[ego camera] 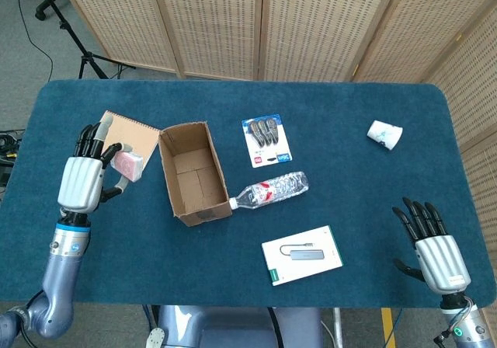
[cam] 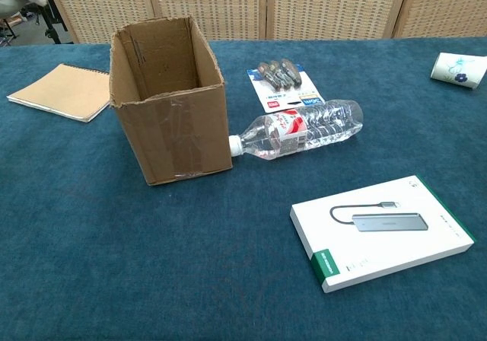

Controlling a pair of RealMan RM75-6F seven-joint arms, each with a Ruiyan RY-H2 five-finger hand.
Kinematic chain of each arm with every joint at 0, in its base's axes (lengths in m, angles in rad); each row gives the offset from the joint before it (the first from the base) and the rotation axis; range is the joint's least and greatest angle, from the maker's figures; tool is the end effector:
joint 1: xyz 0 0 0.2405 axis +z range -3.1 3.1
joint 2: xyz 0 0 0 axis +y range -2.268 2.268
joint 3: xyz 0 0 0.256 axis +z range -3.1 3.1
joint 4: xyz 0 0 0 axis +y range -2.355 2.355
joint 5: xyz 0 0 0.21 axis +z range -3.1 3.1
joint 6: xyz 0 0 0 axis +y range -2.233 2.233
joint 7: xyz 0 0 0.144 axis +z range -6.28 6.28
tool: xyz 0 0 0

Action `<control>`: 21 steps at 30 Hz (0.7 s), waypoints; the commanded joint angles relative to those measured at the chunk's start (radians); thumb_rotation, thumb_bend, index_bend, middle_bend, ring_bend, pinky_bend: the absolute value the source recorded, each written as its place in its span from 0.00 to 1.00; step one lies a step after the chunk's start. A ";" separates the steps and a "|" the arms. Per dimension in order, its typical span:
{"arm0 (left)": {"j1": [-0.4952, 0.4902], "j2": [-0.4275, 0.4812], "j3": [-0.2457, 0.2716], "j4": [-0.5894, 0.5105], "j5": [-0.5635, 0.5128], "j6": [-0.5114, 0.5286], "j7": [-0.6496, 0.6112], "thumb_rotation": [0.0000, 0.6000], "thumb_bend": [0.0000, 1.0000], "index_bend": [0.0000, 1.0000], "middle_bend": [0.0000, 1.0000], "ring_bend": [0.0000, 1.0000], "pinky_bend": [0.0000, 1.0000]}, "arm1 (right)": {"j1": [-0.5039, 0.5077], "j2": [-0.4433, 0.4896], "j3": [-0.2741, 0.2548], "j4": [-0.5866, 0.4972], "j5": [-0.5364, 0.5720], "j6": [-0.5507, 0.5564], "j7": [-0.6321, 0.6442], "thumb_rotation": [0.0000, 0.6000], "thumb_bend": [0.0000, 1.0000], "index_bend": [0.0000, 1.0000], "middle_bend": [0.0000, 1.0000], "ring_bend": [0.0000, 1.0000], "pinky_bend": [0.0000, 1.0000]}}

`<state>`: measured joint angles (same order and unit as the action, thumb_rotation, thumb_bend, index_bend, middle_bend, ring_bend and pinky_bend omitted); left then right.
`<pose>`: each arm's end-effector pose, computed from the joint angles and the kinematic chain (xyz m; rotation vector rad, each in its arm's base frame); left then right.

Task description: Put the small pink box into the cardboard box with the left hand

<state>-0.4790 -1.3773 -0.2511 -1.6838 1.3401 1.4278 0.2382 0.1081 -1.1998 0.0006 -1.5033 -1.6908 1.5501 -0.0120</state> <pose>-0.1725 0.3062 0.1036 -1.3895 -0.7772 -1.2792 -0.2961 -0.1760 0.1332 1.5616 -0.7681 1.0027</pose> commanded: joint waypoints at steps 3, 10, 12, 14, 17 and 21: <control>-0.041 -0.057 -0.025 0.010 -0.017 -0.014 0.060 1.00 0.36 0.46 0.00 0.00 0.00 | -0.001 0.004 0.000 0.000 0.002 0.002 0.011 1.00 0.13 0.08 0.00 0.00 0.00; -0.098 -0.138 -0.055 0.048 -0.044 -0.034 0.149 1.00 0.36 0.47 0.00 0.00 0.00 | -0.002 0.012 0.001 0.003 0.003 0.006 0.037 1.00 0.13 0.08 0.00 0.00 0.00; -0.122 -0.169 -0.071 0.077 -0.054 -0.040 0.173 1.00 0.36 0.47 0.00 0.00 0.00 | -0.001 0.015 0.001 0.004 0.006 0.004 0.047 1.00 0.13 0.08 0.00 0.00 0.00; -0.146 -0.195 -0.088 0.102 -0.071 -0.057 0.178 1.00 0.36 0.47 0.00 0.00 0.00 | 0.000 0.019 0.000 0.004 0.005 0.003 0.056 1.00 0.13 0.08 0.00 0.00 0.00; -0.176 -0.227 -0.108 0.132 -0.094 -0.076 0.193 1.00 0.36 0.47 0.00 0.00 0.00 | 0.000 0.022 0.001 0.006 0.007 0.002 0.072 1.00 0.13 0.08 0.00 0.00 0.00; -0.206 -0.256 -0.120 0.157 -0.118 -0.097 0.211 1.00 0.36 0.47 0.00 0.00 0.00 | 0.003 0.027 0.001 0.012 0.009 -0.001 0.093 1.00 0.13 0.08 0.00 0.00 0.00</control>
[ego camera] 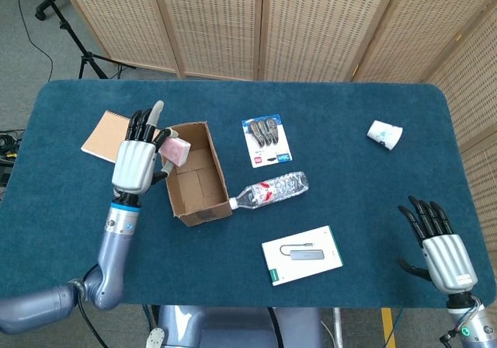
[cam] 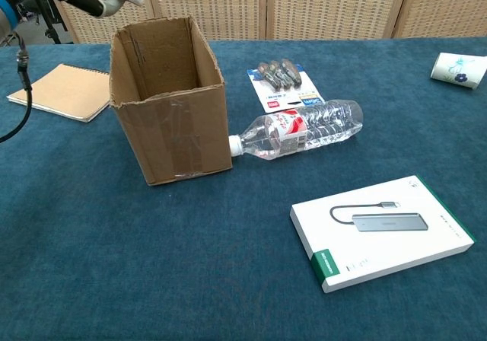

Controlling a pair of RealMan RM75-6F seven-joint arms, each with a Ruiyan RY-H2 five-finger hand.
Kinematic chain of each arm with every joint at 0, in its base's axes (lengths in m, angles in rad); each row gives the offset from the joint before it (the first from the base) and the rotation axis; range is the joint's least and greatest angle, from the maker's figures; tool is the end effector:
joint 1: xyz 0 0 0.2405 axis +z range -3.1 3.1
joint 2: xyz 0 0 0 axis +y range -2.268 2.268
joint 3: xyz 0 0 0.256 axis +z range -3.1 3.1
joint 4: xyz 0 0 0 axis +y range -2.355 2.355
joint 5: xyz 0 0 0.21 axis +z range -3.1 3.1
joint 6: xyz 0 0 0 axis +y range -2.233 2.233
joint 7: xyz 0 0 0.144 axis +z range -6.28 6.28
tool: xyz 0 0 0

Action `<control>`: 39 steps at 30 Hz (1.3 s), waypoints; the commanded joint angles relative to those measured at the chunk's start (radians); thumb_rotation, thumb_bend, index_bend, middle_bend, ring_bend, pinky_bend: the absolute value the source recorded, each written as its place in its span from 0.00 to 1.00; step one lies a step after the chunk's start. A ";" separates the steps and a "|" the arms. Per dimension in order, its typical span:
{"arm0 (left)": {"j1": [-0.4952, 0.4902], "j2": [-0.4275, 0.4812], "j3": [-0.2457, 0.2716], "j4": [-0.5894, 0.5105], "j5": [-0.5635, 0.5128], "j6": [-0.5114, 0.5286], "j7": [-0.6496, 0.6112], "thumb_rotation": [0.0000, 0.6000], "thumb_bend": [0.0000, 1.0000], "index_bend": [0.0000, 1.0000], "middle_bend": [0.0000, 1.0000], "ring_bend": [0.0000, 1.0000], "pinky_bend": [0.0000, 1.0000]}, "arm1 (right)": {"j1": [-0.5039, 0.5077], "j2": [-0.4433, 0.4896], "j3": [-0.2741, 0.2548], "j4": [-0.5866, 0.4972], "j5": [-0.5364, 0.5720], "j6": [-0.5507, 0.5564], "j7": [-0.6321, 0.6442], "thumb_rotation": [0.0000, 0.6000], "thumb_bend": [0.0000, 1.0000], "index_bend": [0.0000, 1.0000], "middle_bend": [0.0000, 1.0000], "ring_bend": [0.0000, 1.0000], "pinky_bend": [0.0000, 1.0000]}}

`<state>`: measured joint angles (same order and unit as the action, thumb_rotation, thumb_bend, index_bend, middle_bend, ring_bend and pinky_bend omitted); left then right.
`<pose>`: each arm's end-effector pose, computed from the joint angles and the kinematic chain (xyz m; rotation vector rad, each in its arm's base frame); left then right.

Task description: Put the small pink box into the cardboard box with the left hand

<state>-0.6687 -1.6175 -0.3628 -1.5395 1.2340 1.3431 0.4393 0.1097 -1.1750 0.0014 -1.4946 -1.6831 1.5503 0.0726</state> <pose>-0.1066 0.3510 0.0480 -1.4256 -0.7247 -1.2754 -0.3010 -0.1774 0.1424 1.5438 -0.8158 1.0348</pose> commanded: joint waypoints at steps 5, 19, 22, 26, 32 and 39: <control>-0.039 -0.038 -0.011 0.021 -0.024 -0.026 0.016 1.00 0.34 0.39 0.00 0.00 0.00 | 0.000 0.007 0.001 0.011 0.001 0.005 0.034 1.00 0.13 0.08 0.00 0.00 0.00; -0.033 -0.001 0.008 -0.015 -0.035 -0.034 0.010 1.00 0.30 0.10 0.00 0.00 0.00 | 0.000 0.004 -0.001 0.012 -0.004 0.006 0.026 1.00 0.13 0.08 0.00 0.00 0.00; -0.016 0.026 0.017 -0.041 -0.037 -0.032 -0.002 1.00 0.30 0.10 0.00 0.00 0.00 | 0.001 0.003 -0.002 0.011 -0.005 0.004 0.021 1.00 0.13 0.08 0.00 0.00 0.00; 0.047 0.125 0.060 -0.129 -0.053 -0.031 -0.006 1.00 0.30 0.10 0.00 0.00 0.00 | 0.000 0.001 -0.001 0.011 -0.004 0.005 0.017 1.00 0.13 0.08 0.00 0.00 0.00; 0.148 0.389 0.128 -0.315 -0.103 -0.128 -0.122 1.00 0.26 0.05 0.00 0.00 0.00 | 0.001 -0.003 -0.001 0.004 -0.001 -0.002 -0.007 1.00 0.13 0.08 0.00 0.00 0.00; 0.286 0.549 0.235 -0.314 0.059 -0.073 -0.317 1.00 0.22 0.00 0.00 0.00 0.00 | -0.001 -0.011 -0.002 -0.007 -0.002 -0.003 -0.045 1.00 0.13 0.08 0.00 0.00 0.00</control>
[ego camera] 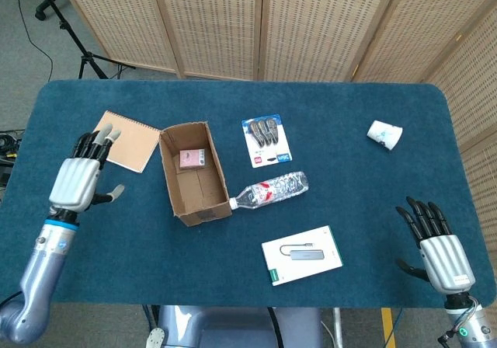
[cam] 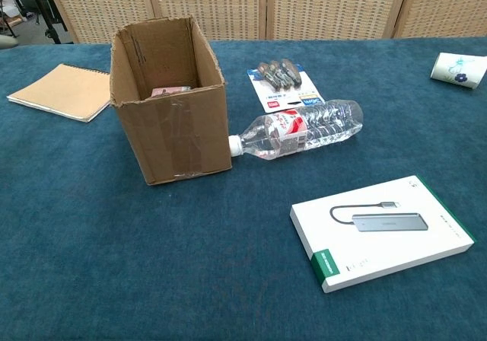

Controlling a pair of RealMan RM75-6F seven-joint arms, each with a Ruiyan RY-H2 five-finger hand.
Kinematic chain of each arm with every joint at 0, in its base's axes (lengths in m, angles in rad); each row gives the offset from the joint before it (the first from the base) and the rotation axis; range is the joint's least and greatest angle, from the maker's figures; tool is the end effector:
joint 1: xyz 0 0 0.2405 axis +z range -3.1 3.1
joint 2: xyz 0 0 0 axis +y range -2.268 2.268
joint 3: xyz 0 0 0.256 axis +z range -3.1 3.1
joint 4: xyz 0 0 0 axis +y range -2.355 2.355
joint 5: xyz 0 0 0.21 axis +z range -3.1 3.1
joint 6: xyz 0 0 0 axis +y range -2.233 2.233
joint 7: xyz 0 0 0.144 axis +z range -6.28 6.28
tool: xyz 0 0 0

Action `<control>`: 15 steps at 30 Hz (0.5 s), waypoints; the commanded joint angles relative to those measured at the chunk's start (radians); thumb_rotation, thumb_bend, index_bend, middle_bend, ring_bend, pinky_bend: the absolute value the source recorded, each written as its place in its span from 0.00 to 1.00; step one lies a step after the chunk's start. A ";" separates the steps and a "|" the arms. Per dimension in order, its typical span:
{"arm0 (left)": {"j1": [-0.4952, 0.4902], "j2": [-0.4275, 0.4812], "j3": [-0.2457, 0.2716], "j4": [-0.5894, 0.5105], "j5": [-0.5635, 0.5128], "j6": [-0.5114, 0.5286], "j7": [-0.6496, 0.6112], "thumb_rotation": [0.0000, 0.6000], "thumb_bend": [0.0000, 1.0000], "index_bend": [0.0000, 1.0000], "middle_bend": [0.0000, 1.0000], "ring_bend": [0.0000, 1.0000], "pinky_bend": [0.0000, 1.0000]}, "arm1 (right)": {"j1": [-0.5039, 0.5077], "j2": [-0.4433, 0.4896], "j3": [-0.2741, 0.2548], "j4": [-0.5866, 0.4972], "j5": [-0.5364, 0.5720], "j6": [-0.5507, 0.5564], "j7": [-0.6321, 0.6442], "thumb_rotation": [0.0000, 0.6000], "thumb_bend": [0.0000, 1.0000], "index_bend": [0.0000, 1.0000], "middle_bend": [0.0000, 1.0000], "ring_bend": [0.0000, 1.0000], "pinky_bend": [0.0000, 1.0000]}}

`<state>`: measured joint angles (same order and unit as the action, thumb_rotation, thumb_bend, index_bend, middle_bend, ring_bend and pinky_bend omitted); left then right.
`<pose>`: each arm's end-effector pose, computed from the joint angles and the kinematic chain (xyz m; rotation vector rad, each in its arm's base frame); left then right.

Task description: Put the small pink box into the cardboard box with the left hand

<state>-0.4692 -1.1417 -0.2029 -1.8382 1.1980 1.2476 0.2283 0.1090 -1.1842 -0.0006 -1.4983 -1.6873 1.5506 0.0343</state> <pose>-0.1967 0.2980 0.1308 -1.5077 -0.9310 -1.0458 -0.2991 -0.1764 0.1387 1.5542 -0.7932 1.0181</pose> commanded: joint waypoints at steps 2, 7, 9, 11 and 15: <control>0.135 0.098 0.125 -0.002 0.145 0.050 -0.145 1.00 0.21 0.00 0.00 0.00 0.00 | -0.002 -0.002 0.001 -0.006 0.004 -0.001 -0.013 1.00 0.13 0.08 0.00 0.00 0.00; 0.199 0.118 0.188 0.032 0.184 0.069 -0.211 1.00 0.23 0.00 0.00 0.00 0.00 | -0.007 -0.001 0.004 -0.005 0.006 0.010 -0.011 1.00 0.13 0.08 0.00 0.00 0.00; 0.219 0.109 0.197 0.055 0.193 0.087 -0.233 1.00 0.24 0.00 0.00 0.00 0.00 | -0.006 -0.001 0.005 -0.005 0.008 0.009 -0.009 1.00 0.13 0.08 0.00 0.00 0.00; 0.236 0.096 0.205 0.074 0.201 0.104 -0.245 1.00 0.25 0.00 0.00 0.00 0.00 | -0.006 -0.001 0.006 -0.005 0.010 0.008 -0.010 1.00 0.13 0.08 0.00 0.00 0.00; 0.275 0.063 0.214 0.115 0.209 0.148 -0.248 1.00 0.25 0.00 0.00 0.00 0.00 | -0.005 -0.003 0.010 -0.007 0.019 0.003 -0.017 1.00 0.13 0.08 0.00 0.00 0.00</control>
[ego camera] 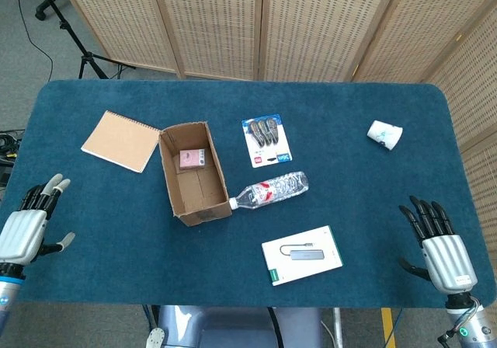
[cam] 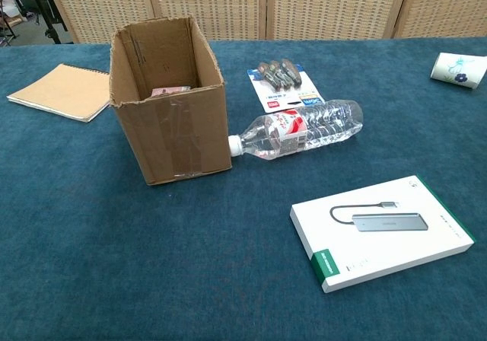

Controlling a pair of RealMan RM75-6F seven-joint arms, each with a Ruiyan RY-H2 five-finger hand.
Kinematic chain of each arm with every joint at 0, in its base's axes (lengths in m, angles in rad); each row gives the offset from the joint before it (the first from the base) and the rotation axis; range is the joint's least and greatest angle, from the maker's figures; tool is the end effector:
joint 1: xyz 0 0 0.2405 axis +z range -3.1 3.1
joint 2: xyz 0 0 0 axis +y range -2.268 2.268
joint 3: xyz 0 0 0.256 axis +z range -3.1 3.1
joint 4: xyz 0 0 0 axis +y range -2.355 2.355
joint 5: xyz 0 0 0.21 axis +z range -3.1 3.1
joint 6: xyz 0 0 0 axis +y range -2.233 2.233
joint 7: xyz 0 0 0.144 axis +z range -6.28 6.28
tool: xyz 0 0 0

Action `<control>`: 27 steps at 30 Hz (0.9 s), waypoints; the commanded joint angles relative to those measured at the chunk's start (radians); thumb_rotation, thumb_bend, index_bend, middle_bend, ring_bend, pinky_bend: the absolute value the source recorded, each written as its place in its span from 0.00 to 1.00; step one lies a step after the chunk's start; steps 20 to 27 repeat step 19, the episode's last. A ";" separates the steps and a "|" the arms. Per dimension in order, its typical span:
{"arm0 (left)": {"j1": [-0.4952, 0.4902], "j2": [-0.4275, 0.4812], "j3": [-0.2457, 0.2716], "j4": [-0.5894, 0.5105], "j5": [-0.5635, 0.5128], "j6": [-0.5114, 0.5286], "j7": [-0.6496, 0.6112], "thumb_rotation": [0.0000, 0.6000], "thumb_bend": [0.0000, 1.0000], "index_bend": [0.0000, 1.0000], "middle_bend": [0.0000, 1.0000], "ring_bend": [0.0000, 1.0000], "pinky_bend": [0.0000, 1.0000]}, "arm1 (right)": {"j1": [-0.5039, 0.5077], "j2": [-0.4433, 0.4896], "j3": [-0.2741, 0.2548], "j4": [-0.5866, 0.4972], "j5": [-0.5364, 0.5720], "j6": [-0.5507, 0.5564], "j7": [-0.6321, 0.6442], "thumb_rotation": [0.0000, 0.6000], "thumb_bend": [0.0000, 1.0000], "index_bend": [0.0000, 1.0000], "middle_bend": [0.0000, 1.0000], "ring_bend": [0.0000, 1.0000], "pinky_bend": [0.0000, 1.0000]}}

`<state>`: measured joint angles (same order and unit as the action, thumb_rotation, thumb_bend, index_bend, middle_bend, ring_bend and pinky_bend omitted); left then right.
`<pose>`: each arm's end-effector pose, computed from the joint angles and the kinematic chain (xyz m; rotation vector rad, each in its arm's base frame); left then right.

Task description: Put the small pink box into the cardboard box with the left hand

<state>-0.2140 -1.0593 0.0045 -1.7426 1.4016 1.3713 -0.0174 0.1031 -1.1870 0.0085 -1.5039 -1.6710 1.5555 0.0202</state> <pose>-0.2887 0.2040 0.1483 -1.4481 -1.0596 -0.9069 -0.2998 -0.1769 0.1402 1.5293 -0.7878 1.0110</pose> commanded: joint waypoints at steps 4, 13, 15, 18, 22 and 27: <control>0.033 -0.041 -0.005 0.041 0.029 0.067 0.009 1.00 0.26 0.00 0.00 0.00 0.00 | 0.000 -0.001 0.001 -0.003 0.000 0.000 -0.006 1.00 0.13 0.08 0.00 0.00 0.00; 0.032 -0.059 -0.018 0.069 0.039 0.056 -0.002 1.00 0.26 0.00 0.00 0.00 0.00 | 0.004 -0.006 -0.002 -0.005 -0.001 -0.014 -0.023 1.00 0.13 0.08 0.00 0.00 0.00; 0.036 -0.062 -0.022 0.075 0.043 0.063 -0.012 1.00 0.26 0.00 0.00 0.00 0.00 | 0.003 -0.007 -0.002 -0.005 0.000 -0.014 -0.027 1.00 0.13 0.08 0.00 0.00 0.00; 0.039 -0.066 -0.026 0.080 0.046 0.067 -0.016 1.00 0.26 0.00 0.00 0.00 0.00 | 0.003 -0.007 -0.002 -0.006 0.001 -0.013 -0.028 1.00 0.13 0.08 0.00 0.00 0.00; 0.039 -0.067 -0.027 0.081 0.048 0.066 -0.019 1.00 0.26 0.00 0.00 0.00 0.00 | 0.002 -0.007 -0.002 -0.005 0.000 -0.013 -0.027 1.00 0.13 0.08 0.00 0.00 0.00; 0.039 -0.067 -0.027 0.081 0.048 0.066 -0.019 1.00 0.26 0.00 0.00 0.00 0.00 | 0.002 -0.007 -0.002 -0.005 0.000 -0.013 -0.027 1.00 0.13 0.08 0.00 0.00 0.00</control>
